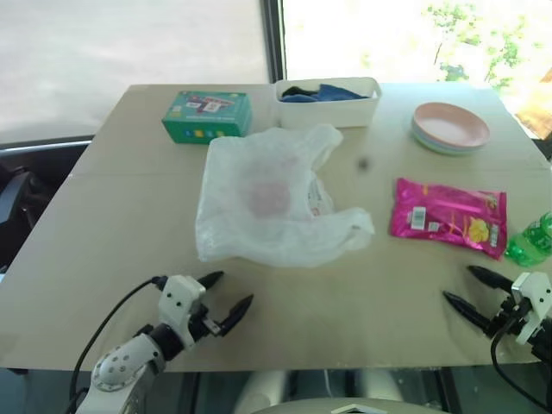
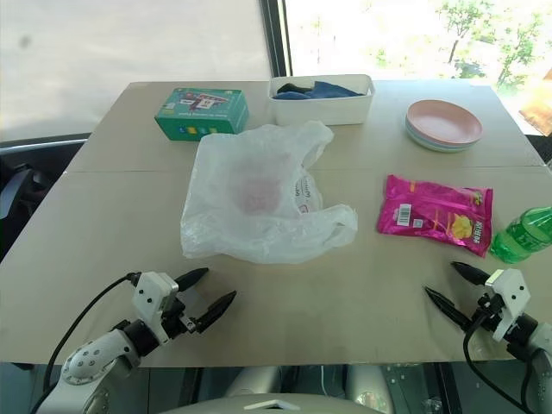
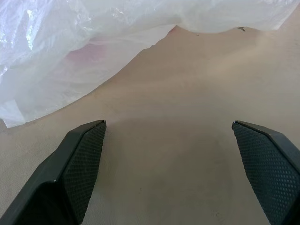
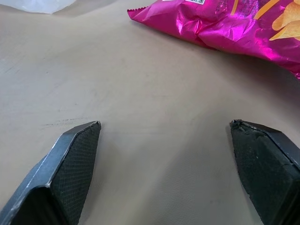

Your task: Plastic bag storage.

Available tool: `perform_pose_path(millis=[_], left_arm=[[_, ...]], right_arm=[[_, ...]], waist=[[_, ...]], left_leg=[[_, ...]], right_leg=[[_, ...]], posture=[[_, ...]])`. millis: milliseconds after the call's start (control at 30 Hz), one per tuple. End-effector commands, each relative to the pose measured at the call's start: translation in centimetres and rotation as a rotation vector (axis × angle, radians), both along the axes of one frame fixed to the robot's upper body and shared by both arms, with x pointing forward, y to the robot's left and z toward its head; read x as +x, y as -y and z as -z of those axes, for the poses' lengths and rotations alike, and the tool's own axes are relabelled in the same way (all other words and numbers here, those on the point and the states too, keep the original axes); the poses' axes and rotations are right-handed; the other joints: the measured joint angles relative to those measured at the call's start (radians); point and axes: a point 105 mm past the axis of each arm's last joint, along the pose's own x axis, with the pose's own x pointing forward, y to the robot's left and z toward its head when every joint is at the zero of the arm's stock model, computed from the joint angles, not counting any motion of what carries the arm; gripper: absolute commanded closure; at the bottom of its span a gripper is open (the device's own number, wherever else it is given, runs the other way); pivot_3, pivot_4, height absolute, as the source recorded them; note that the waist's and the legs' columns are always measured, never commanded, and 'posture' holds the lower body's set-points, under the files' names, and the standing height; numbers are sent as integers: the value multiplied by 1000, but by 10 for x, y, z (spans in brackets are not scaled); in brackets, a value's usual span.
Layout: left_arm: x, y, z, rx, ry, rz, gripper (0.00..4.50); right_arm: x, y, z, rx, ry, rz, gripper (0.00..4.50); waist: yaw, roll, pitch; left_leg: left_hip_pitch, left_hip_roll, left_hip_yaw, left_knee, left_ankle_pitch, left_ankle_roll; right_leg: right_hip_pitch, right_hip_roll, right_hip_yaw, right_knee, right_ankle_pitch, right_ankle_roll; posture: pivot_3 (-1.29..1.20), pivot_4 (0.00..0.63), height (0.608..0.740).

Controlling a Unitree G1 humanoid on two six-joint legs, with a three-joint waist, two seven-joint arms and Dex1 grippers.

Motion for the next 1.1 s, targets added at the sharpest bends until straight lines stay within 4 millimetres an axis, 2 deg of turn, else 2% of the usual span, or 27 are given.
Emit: perform_pose_path(millis=[33,667,833,900,1000,1100], left_arm=[[-5,6,-1,-3,8,14,33],[-9,8,-2,-30,16,-28,33],[-7,15,-6,-36,32,-5,33],[-3,26,-17,-59,41,36,33],[13,45,-50,-137,100,72,33],[32,63,-85,-202,154,103,33]], right_arm=[[-1,4,-5,-8,18,-6,0],[-2,-10,-10,25,28,-50,0],[2,-14,-13,25,28,-63,0],[4,-17,-17,32,34,-78,0],[6,-26,-27,76,37,-120,0],[-3,-50,-40,39,44,-296,0]], waist=[[0,0,0],[0,0,0],[0,0,1],[0,0,1],[5,1,2],[3,2,2]], left_leg=[[0,0,0,0,0,0],[0,0,0,0,0,0],[0,0,0,0,0,0],[0,0,0,0,0,0],[-1,0,-1,0,0,0],[-2,0,-2,3,0,0]], right_leg=[[0,0,0,0,0,0],[0,0,0,0,0,0],[0,0,0,0,0,0],[0,0,0,0,0,0],[0,0,-1,0,0,0],[0,0,-2,3,0,0]], posture=[[0,150,740],[0,150,740],[0,150,740],[0,150,740],[0,150,740],[0,150,740]])
